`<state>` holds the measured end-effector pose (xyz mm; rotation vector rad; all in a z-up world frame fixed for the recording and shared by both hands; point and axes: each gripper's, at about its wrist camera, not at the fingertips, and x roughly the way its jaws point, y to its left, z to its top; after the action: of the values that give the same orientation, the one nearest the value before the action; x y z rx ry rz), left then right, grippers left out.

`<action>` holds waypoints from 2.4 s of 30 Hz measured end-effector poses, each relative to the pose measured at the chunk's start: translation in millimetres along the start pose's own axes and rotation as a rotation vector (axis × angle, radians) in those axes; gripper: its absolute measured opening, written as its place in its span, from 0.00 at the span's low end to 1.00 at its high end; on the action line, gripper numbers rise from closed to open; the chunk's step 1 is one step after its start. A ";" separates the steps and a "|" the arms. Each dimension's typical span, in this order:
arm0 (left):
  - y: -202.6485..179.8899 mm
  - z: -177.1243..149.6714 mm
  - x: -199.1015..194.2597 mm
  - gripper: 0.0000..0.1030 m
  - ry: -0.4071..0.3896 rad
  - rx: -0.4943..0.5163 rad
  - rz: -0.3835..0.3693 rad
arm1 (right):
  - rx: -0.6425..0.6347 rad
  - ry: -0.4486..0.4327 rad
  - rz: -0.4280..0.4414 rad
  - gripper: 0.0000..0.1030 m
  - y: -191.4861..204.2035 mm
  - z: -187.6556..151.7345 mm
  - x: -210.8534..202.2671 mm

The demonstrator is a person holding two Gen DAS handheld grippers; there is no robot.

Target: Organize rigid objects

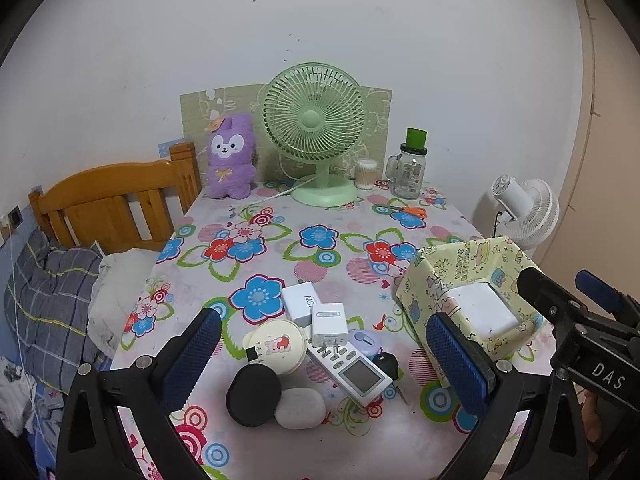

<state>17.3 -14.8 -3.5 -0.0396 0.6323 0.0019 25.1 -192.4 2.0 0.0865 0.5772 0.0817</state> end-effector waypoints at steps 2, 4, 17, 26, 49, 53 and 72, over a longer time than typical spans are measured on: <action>0.6 0.3 -0.5 1.00 -0.002 -0.001 0.004 | -0.008 -0.003 -0.001 1.00 1.4 0.8 -0.4; 1.0 0.3 -1.7 1.00 -0.003 -0.002 0.005 | -0.012 -0.004 0.000 1.00 1.9 0.9 -0.9; 4.0 2.8 -3.2 1.00 -0.011 0.000 0.009 | -0.027 -0.017 -0.014 1.00 3.3 2.2 -4.2; 4.6 1.9 -6.2 1.00 -0.015 -0.005 0.004 | -0.011 -0.017 0.002 1.00 2.6 2.1 -5.7; 1.5 -2.4 -8.5 1.00 -0.019 0.005 0.009 | -0.023 -0.032 -0.013 1.00 2.8 -0.1 -10.1; 0.8 -2.5 -9.1 1.00 -0.023 0.006 0.008 | -0.020 -0.033 -0.014 1.00 0.9 -0.4 -11.0; -4.5 -1.4 -7.5 1.00 -0.033 0.031 0.006 | 0.004 -0.041 -0.016 1.00 -1.1 -0.8 -9.6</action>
<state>10.5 -19.3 0.0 -0.0074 0.5998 -0.0011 16.7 -194.5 6.3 0.0871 0.5369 0.0629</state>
